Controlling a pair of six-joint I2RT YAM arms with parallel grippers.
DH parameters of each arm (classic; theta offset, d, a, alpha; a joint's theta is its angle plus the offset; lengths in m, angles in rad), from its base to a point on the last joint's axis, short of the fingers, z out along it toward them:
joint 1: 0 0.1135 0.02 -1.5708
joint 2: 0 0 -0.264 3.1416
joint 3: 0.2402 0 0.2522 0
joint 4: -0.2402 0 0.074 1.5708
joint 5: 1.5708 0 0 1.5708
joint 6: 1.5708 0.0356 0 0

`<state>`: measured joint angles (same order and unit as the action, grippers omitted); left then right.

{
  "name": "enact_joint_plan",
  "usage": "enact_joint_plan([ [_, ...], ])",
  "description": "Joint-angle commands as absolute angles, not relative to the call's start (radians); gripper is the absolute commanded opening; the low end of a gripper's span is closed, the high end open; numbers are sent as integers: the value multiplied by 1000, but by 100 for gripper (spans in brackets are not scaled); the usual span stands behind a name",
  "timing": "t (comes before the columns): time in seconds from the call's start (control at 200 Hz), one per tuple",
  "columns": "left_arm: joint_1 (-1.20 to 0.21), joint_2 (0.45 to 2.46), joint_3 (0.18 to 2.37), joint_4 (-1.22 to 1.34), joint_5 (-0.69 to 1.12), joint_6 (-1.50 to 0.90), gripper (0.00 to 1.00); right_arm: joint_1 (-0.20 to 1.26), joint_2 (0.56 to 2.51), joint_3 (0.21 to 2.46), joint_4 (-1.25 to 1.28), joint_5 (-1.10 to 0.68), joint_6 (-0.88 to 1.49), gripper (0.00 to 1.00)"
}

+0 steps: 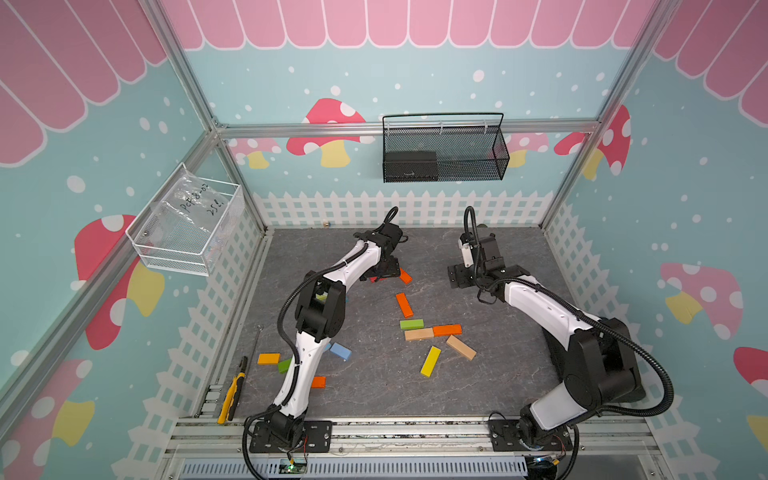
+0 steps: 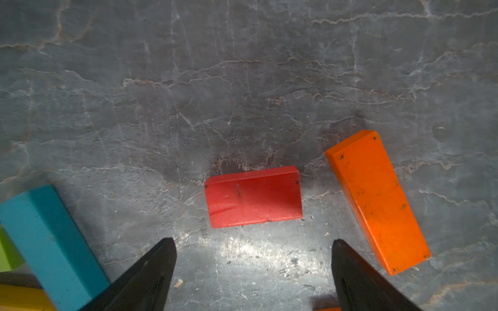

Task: Assemble a giraffe with building blocks
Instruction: Pick up the building block from the center of the board.

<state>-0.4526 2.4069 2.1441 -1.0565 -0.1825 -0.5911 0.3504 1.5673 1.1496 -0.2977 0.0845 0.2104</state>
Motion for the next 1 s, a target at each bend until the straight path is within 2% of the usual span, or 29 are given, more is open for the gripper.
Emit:
enact_joint_plan([
  [0.0, -440, 2449, 2206, -1095, -170, -586, 92, 350, 1536, 1122, -258, 31, 205, 91],
  [0.31, -421, 2527, 2303, -1139, -164, -583, 86, 350, 1529, 1097, -242, 13, 199, 91],
  [0.611, -415, 2584, 2356, -1169, -133, -577, 84, 345, 1513, 1085, -241, 28, 181, 91],
  [0.756, -416, 2597, 2364, -1169, -127, -577, 76, 345, 1516, 1074, -234, 9, 164, 91],
  [0.936, -416, 2563, 2344, -1169, -107, -571, 57, 345, 1494, 1069, -227, 10, 163, 91],
  [0.996, -417, 2529, 2327, -1170, -107, -563, 55, 345, 1482, 1071, -226, 11, 167, 91],
])
